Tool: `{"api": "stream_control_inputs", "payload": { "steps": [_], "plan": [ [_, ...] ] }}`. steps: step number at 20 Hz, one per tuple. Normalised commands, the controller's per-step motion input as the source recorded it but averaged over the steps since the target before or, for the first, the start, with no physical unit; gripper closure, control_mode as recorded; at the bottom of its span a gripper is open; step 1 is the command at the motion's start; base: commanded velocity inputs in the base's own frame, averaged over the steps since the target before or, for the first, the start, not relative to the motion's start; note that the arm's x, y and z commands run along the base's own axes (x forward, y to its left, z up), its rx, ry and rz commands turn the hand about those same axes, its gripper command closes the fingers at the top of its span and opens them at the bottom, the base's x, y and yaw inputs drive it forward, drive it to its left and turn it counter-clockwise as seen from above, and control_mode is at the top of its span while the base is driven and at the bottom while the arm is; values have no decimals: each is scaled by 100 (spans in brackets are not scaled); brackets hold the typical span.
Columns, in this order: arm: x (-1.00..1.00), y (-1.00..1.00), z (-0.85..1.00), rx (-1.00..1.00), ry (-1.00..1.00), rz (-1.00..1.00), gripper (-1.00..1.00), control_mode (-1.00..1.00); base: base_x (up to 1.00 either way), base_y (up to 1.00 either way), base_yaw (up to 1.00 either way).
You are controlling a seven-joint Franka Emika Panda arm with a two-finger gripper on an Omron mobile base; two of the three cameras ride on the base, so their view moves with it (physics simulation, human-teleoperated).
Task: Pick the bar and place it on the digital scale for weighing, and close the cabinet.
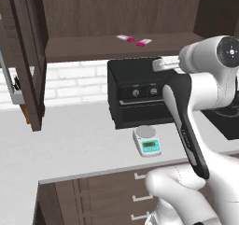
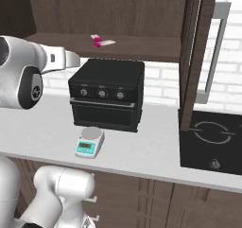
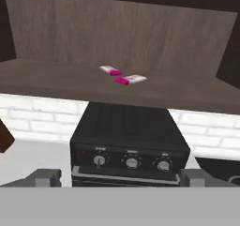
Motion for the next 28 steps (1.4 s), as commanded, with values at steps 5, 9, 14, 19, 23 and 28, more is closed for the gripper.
{"api": "stream_control_inputs", "payload": {
  "steps": [5, 9, 14, 19, 23, 28],
  "plan": [
    [0, 4, 49, 0, 0, -15, -100, -100, 0, 0, 0],
    [9, 12, 29, 0, 7, -19, -100, -100, 0, 0, 0],
    [25, 5, 7, 0, 8, -11, -100, -100, 0, 0, 0],
    [55, 3, -1, 0, 1, -4, -100, -100, 0, 0, 0],
    [45, 0, -3, 0, 0, 0, -100, -100, 0, 0, 0],
    [37, 1, -14, 1, 0, -1, -100, -100, 0, 0, 0]
  ]
}}
